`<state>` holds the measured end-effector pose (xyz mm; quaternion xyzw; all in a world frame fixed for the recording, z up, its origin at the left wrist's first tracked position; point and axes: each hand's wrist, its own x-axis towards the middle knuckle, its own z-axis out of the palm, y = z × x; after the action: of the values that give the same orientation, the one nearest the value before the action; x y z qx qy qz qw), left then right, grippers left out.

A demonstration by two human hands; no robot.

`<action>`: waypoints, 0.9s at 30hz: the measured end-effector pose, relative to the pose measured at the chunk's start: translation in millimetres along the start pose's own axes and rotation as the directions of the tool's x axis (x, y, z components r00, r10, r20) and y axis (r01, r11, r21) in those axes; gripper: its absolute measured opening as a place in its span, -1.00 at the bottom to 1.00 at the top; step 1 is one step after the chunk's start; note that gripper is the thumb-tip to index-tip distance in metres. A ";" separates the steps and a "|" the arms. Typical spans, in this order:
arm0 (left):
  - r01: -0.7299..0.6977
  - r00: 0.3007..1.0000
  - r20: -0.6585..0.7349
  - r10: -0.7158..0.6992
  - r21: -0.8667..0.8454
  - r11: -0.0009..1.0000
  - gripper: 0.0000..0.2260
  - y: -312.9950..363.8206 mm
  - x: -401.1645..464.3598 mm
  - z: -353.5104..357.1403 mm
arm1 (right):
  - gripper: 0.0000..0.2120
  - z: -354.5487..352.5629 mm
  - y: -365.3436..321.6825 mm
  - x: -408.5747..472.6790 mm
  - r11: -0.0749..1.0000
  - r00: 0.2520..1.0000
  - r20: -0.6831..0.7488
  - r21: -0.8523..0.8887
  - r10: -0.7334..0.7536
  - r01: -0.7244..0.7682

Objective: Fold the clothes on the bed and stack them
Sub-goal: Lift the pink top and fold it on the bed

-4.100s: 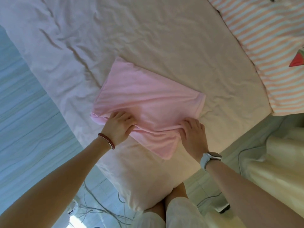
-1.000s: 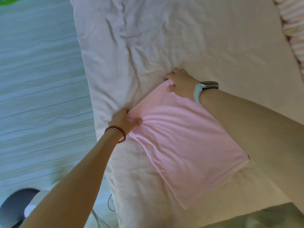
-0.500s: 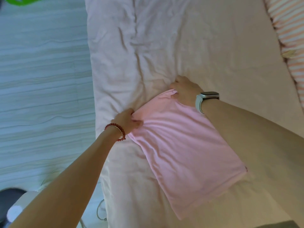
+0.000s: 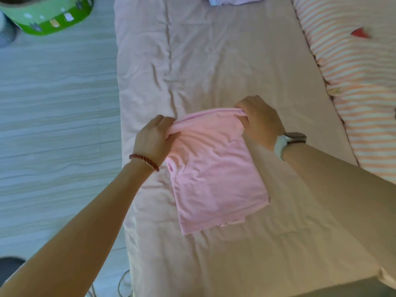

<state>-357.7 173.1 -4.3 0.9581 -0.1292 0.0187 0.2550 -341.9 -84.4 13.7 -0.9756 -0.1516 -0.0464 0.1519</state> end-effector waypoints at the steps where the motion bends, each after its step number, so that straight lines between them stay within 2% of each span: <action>1: -0.078 0.997 0.001 0.078 0.001 0.997 -0.83 8.1 -16.0 -1.3 | -0.86 -6.5 -0.9 -18.6 0.997 0.997 -0.002 -0.019 -0.076 0.076; 4: -0.291 0.956 0.045 0.289 0.048 0.955 -0.80 26.5 -67.2 4.8 | -0.71 -12.5 1.1 -80.9 0.971 0.972 0.105 -0.091 -0.210 0.220; 6: -0.377 0.922 0.126 0.365 0.085 0.922 -0.62 34.1 -99.4 16.2 | -0.55 -6.4 3.6 -121.6 0.957 0.949 0.204 -0.114 -0.241 0.268; 8: -0.442 0.888 0.204 0.412 0.126 0.888 -0.57 40.9 -126.8 27.9 | -0.50 4.1 4.7 -153.7 0.948 0.930 0.263 -0.117 -0.258 0.296; 12: -0.426 0.869 0.324 0.373 0.107 0.898 -0.54 45.5 -160.8 48.5 | -0.62 26.1 0.8 -187.3 0.976 0.944 0.263 -0.041 -0.198 0.216; 14: -0.378 0.839 0.474 0.265 0.159 0.912 -0.53 46.6 -171.1 54.6 | -0.64 34.0 -3.7 -200.9 0.990 0.955 0.267 -0.021 -0.131 0.142; 15: -0.344 0.801 0.572 0.177 0.197 0.918 -0.51 47.0 -174.4 56.0 | -0.61 36.8 -5.6 -207.3 0.993 0.949 0.298 -0.021 -0.104 0.116; 17: -0.242 0.699 0.715 0.012 0.221 0.945 -0.53 42.7 -180.2 59.7 | -0.59 38.6 -8.6 -216.8 0.993 0.914 0.395 -0.035 -0.086 0.109; 18: -0.172 0.690 0.723 -0.031 0.206 0.963 -0.60 42.9 -181.3 59.1 | -0.65 36.8 -10.2 -218.5 0.993 0.910 0.407 -0.047 -0.079 0.107; 19: -0.077 0.749 0.661 -0.051 0.163 0.984 -0.70 44.4 -181.4 58.5 | -0.72 34.8 -11.8 -217.2 0.994 0.924 0.377 -0.051 -0.066 0.092; 21: 0.165 0.905 0.389 -0.173 0.052 0.985 -0.84 47.6 -172.0 58.8 | -0.75 33.8 -15.8 -204.1 0.999 0.970 0.243 -0.039 -0.005 0.015; 22: 0.326 0.915 0.249 -0.318 0.006 0.945 -0.84 46.5 -163.5 61.4 | -0.73 35.3 -17.8 -193.6 0.998 0.983 0.171 -0.034 0.063 -0.058; 23: 0.498 0.861 0.149 -0.485 -0.058 0.865 -0.77 43.5 -153.6 64.3 | -0.72 38.6 -18.3 -181.2 0.985 0.978 0.123 -0.017 0.171 -0.170; 24: 0.651 0.758 0.142 -0.636 -0.135 0.747 -0.65 39.9 -142.6 65.4 | -0.69 42.9 -18.2 -167.9 0.947 0.941 0.128 0.024 0.315 -0.320; 25: 0.761 0.648 0.204 -0.734 -0.209 0.614 -0.55 35.9 -131.3 66.7 | -0.61 47.3 -17.2 -155.1 0.875 0.869 0.197 0.089 0.453 -0.476; 26: 0.818 0.571 0.291 -0.768 -0.275 0.504 -0.49 32.2 -121.2 69.0 | -0.51 51.8 -15.5 -143.0 0.772 0.781 0.293 0.177 0.551 -0.611; 27: 0.836 0.542 0.365 -0.757 -0.322 0.443 -0.49 29.1 -114.3 72.5 | -0.44 57.4 -12.8 -132.7 0.665 0.706 0.382 0.258 0.596 -0.701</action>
<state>-477.8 140.2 -64.9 0.8119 0.3165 -0.2149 0.4409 -469.3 -92.3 -55.4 -0.9115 0.1842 0.1725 0.3246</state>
